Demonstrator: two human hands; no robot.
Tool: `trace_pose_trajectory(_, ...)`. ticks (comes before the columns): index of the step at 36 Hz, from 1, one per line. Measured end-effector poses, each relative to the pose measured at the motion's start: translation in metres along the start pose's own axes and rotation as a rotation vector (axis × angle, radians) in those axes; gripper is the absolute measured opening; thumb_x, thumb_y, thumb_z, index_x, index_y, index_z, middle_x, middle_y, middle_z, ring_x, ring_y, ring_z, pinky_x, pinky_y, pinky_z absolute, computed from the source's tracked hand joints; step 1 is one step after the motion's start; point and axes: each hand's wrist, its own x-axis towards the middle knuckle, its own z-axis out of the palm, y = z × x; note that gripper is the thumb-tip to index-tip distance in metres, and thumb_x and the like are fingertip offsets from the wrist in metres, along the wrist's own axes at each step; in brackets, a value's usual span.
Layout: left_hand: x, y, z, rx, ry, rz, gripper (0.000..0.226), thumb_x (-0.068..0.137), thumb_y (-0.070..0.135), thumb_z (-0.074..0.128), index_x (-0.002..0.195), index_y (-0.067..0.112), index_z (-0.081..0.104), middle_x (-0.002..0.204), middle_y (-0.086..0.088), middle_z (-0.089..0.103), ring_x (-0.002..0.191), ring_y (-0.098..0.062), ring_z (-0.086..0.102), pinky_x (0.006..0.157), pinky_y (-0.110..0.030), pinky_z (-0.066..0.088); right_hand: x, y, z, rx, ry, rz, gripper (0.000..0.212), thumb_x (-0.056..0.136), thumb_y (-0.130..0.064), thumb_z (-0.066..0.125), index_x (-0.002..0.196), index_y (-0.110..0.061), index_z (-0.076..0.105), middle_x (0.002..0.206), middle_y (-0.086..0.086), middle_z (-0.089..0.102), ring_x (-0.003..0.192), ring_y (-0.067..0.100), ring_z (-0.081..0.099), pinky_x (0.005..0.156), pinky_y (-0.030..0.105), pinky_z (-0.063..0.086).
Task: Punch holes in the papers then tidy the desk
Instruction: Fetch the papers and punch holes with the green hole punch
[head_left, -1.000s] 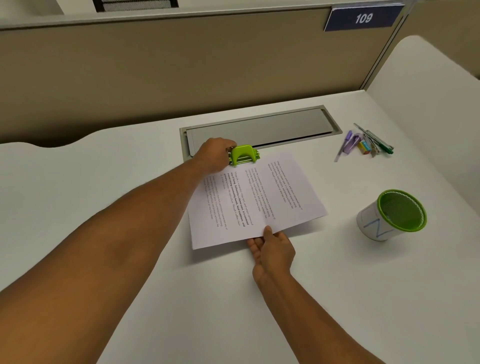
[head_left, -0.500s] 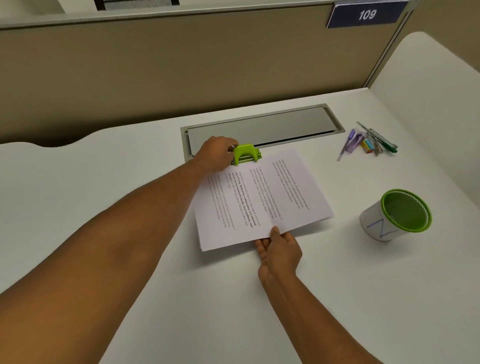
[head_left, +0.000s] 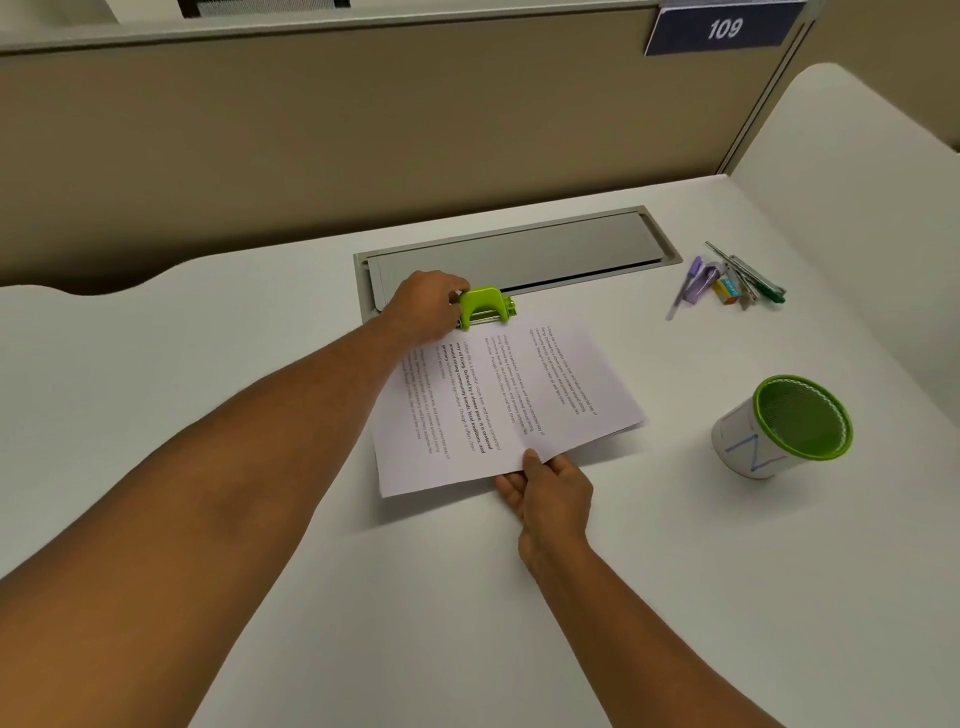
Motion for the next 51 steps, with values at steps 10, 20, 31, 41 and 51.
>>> trace_pose_trajectory(10,0.015,0.015,-0.007,0.003,0.047,-0.032,0.034,0.101,0.031,0.044,0.115,0.013,0.069,0.111,-0.007,0.069,0.097,-0.023,0.059,0.082,-0.034,0.047,-0.007,0.004,-0.009,-0.004,-0.021,-0.072,0.021,0.098,-0.009,0.056,0.100,-0.026,0.067,0.089,-0.006,0.077,0.084,0.017,0.075,0.065,0.029,0.060)
trace_pose_trajectory(20,0.028,0.023,-0.002,0.041,-0.040,-0.057,0.030,0.100,0.025,0.050,0.120,0.012,0.068,0.119,-0.009,0.068,0.101,-0.023,0.059,0.080,-0.027,0.043,-0.004,-0.001,-0.014,0.033,-0.048,-0.016,0.022,0.099,-0.009,0.054,0.100,-0.026,0.067,0.088,-0.008,0.077,0.082,0.015,0.075,0.060,0.025,0.058)
trace_pose_trajectory(31,0.032,0.023,-0.001,0.023,-0.044,-0.081,0.032,0.098,0.026,0.055,0.123,0.011,0.067,0.122,-0.009,0.067,0.108,-0.025,0.059,0.082,-0.028,0.043,0.000,-0.004,-0.008,0.016,-0.021,0.016,0.022,0.099,-0.008,0.053,0.099,-0.025,0.067,0.092,-0.003,0.077,0.082,0.018,0.075,0.062,0.029,0.059)
trace_pose_trajectory(41,0.028,0.021,-0.003,0.004,-0.041,-0.065,0.033,0.099,0.029,0.053,0.124,0.012,0.067,0.125,-0.009,0.067,0.111,-0.026,0.060,0.086,-0.030,0.044,-0.004,0.001,0.002,0.119,0.105,0.022,0.020,0.099,-0.007,0.053,0.100,-0.020,0.068,0.097,0.001,0.074,0.086,0.021,0.074,0.061,0.030,0.060)
trace_pose_trajectory(51,0.028,0.019,-0.001,-0.008,-0.041,-0.060,0.033,0.099,0.030,0.053,0.124,0.012,0.067,0.122,-0.010,0.068,0.108,-0.027,0.061,0.086,-0.030,0.045,-0.005,-0.003,0.004,0.220,0.070,0.057,0.020,0.100,-0.007,0.053,0.106,-0.019,0.067,0.095,0.003,0.076,0.079,0.015,0.075,0.062,0.029,0.061)
